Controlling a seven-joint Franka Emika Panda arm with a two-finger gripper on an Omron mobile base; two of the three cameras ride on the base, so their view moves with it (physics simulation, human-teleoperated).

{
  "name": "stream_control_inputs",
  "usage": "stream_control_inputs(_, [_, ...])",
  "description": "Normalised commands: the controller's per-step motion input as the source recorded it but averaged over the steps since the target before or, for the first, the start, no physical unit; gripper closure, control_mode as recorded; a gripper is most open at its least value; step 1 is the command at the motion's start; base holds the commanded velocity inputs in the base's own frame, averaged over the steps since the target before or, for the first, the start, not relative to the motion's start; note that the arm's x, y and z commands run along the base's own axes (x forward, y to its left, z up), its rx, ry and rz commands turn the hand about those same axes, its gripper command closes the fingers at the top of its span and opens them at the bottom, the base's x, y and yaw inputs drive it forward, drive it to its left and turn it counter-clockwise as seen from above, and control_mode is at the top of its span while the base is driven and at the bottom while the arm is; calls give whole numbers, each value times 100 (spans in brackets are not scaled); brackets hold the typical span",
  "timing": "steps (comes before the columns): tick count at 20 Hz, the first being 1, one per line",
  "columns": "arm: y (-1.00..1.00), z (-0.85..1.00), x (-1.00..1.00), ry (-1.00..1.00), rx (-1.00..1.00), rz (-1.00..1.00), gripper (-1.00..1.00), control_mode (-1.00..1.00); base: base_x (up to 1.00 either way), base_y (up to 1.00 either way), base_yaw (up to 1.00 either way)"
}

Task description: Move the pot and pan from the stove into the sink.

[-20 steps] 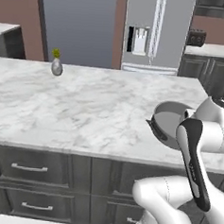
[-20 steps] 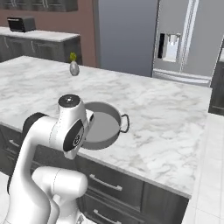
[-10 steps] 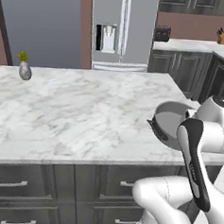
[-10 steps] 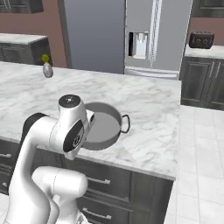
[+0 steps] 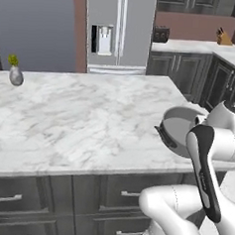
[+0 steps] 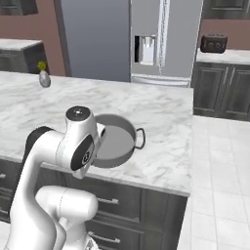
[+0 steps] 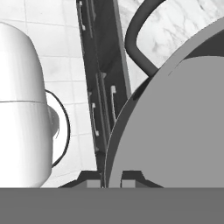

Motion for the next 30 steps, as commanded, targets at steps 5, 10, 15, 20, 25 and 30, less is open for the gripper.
stream_control_inputs(5, [0, 0, 0, 0, 0, 0, 100, 100, 0, -28, -30])
stream_control_inputs(10, [0, 0, 0, 0, 0, 0, 100, 100, 0, -16, -21])
stream_control_inputs(15, [0, 0, 0, 0, 0, 0, 100, 100, 0, -8, -15])
stream_control_inputs(20, [0, 0, 0, 0, 0, 0, 100, 100, -2, -7, -6])
stream_control_inputs(25, [0, 0, 0, 0, 0, 0, 100, 100, 3, -4, -45])
stream_control_inputs(30, [0, 0, 0, 0, 0, 0, 100, 100, 1, 0, -50])
